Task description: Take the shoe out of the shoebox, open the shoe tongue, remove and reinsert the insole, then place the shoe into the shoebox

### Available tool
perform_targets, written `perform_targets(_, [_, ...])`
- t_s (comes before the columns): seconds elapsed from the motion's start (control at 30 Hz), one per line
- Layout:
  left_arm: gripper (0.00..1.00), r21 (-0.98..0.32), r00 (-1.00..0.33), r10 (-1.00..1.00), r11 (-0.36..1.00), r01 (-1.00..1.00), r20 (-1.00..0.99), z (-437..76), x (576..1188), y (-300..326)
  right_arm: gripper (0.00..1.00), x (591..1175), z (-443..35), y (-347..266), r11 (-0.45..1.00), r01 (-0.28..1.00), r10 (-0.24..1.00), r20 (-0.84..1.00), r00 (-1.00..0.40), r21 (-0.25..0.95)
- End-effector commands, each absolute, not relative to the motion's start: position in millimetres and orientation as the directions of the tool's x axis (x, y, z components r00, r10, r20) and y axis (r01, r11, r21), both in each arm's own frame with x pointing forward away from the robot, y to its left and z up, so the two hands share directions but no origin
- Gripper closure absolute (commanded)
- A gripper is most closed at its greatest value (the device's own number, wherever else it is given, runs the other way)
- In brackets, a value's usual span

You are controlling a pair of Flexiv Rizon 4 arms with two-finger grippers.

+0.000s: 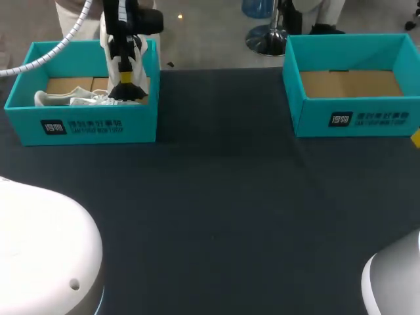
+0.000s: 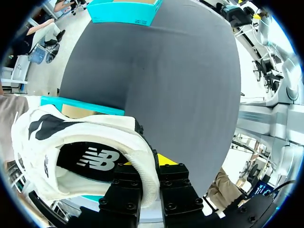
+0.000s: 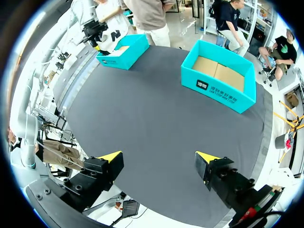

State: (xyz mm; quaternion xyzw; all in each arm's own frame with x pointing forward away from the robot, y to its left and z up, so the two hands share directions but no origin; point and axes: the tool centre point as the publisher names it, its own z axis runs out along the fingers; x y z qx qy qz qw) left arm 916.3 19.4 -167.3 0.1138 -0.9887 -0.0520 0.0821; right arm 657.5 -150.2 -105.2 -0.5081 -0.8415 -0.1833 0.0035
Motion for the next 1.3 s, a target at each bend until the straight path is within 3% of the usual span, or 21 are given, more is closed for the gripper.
perform_targets(0.03, [1.00,0.123,-0.962,-0.232,0.969,-0.215,0.146,-166.4,915.5,19.0,0.00,660.5,-104.9,-150.1,0.418,0.858,0.854,0.194,-0.484,0.299])
perform_targets(0.5, [1.00,0.145,-0.961,-0.244,0.964,-0.225,0.130,-165.6,924.2,23.9,0.00,660.5,-104.9,-150.1,0.418,0.858,0.854,0.194,-0.484,0.299])
perform_targets(1.3, [1.00,0.138,-0.921,-0.327,0.943,-0.303,0.210,-154.1,1071.5,183.1,0.00,660.5,-104.9,-150.1,0.418,0.858,0.854,0.194,-0.484,0.299])
